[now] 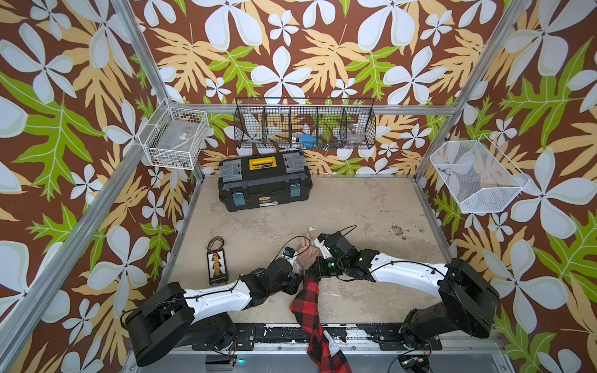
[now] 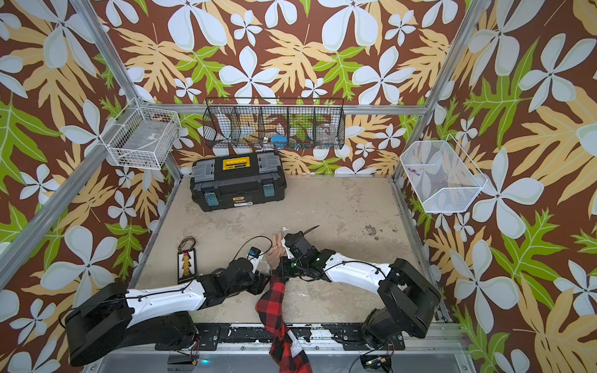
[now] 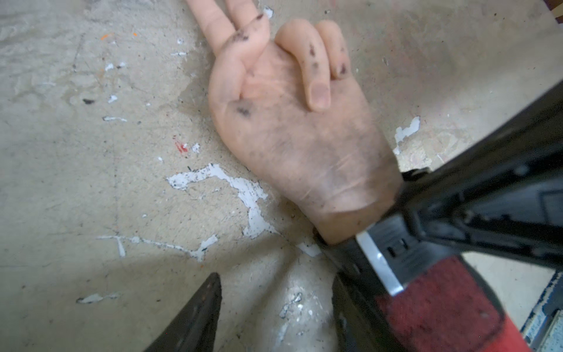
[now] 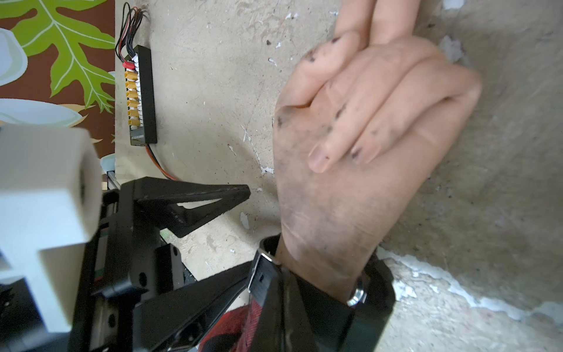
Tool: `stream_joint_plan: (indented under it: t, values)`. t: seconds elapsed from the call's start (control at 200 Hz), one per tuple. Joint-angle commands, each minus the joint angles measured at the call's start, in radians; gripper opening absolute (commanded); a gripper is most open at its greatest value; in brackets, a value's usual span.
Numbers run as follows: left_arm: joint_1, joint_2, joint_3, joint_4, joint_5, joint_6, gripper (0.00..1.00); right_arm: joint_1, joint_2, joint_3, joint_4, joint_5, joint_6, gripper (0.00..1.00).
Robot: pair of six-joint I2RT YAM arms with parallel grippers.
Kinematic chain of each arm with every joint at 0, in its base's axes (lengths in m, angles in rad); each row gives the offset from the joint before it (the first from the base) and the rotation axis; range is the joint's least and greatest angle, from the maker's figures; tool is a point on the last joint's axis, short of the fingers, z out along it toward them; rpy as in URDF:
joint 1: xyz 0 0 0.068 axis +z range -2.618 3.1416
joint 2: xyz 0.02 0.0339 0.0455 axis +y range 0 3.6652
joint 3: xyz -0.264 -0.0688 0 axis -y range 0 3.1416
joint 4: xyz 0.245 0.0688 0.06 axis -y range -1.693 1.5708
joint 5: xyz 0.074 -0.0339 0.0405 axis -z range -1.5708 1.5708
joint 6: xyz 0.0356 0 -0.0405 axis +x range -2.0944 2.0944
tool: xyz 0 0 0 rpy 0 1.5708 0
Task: Take off the watch
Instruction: Untie the watch from the hand.
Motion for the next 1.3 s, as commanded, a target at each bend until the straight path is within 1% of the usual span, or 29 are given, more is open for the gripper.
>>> stream_joint_plan:
  t: [0.0,0.165,0.3,0.395,0.435,0.51,0.611,0.856,0.941,1.076,1.291]
  values:
    - [-0.009,-0.041,-0.012,0.134,0.063,0.028,0.61,0.003,-0.003,-0.006,-0.013,0.004,0.006,0.0]
    - [-0.012,-0.082,-0.037,0.14,0.051,0.036,0.63,0.003,0.0,-0.003,-0.014,0.003,0.007,0.0]
    - [-0.022,-0.051,-0.031,0.161,0.055,0.048,0.63,0.003,0.004,-0.001,-0.012,0.004,0.008,0.0]
    - [-0.034,-0.012,-0.016,0.143,0.007,0.041,0.63,0.002,0.006,0.002,-0.012,0.002,0.009,0.0]
    - [-0.036,0.003,-0.006,0.124,-0.025,0.029,0.61,0.003,0.004,0.002,-0.014,0.004,0.008,0.0]
    - [-0.037,0.023,0.009,0.093,-0.077,0.011,0.54,0.003,-0.001,0.0,-0.02,0.009,0.008,0.0]
    - [-0.037,0.015,0.006,0.102,-0.078,0.018,0.48,0.002,-0.01,-0.004,-0.029,0.019,0.006,0.0]
    - [-0.047,-0.096,-0.049,0.139,-0.087,0.033,0.47,0.001,-0.063,-0.036,-0.026,0.071,0.037,0.0]
    - [-0.048,-0.11,-0.056,0.149,-0.079,0.04,0.47,-0.001,-0.071,-0.034,-0.029,0.083,0.041,0.0]
    - [-0.048,-0.061,-0.042,0.159,-0.055,0.054,0.47,-0.008,-0.081,-0.035,-0.034,0.1,0.045,0.0]
    - [-0.067,0.035,-0.008,0.198,-0.047,0.084,0.49,-0.033,-0.126,-0.058,-0.03,0.129,0.057,0.0]
